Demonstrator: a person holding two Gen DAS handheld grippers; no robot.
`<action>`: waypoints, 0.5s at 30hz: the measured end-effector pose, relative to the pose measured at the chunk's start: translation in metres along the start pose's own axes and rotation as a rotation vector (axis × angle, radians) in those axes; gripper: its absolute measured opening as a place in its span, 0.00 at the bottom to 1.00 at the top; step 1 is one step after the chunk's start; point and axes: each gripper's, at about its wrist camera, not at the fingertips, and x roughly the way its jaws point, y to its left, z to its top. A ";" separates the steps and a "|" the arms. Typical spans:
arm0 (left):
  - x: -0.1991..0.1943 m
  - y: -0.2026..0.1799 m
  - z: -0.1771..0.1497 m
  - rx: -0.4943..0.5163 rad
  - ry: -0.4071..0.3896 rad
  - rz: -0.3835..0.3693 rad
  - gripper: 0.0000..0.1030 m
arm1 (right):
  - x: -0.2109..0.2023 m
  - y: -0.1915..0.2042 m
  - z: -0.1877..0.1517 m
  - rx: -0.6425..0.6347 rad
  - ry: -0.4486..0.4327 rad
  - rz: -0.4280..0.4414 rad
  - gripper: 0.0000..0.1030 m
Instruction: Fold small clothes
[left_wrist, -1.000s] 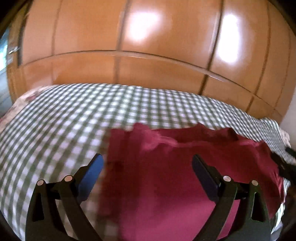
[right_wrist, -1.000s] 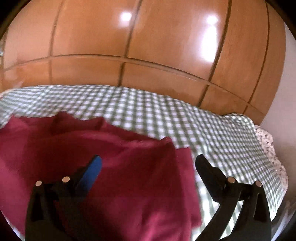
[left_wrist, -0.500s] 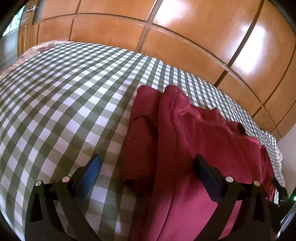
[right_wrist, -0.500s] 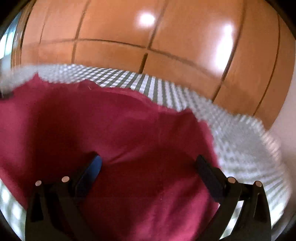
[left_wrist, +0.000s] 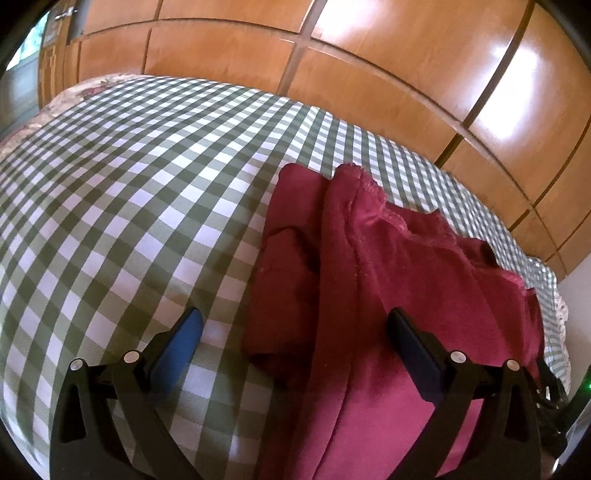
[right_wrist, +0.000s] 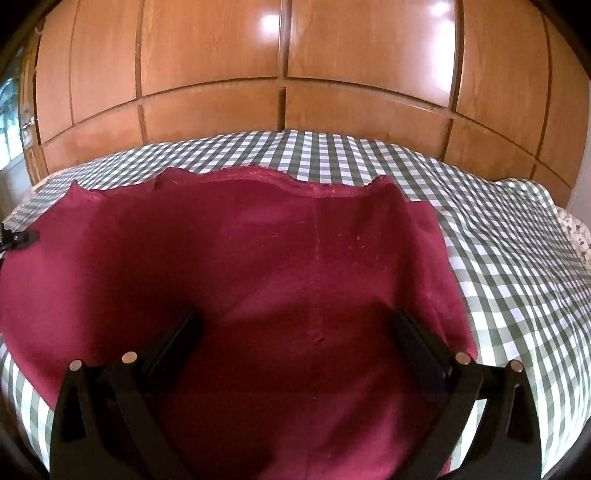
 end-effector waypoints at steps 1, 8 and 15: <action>0.000 0.000 0.000 -0.001 0.002 0.002 0.96 | -0.003 0.000 -0.001 0.010 -0.007 -0.007 0.98; -0.011 0.010 -0.001 -0.030 -0.033 0.038 0.96 | -0.009 -0.008 0.005 0.066 -0.031 -0.108 0.98; -0.009 0.003 -0.012 -0.022 -0.015 0.029 0.96 | -0.001 0.000 0.000 0.012 -0.007 -0.149 0.98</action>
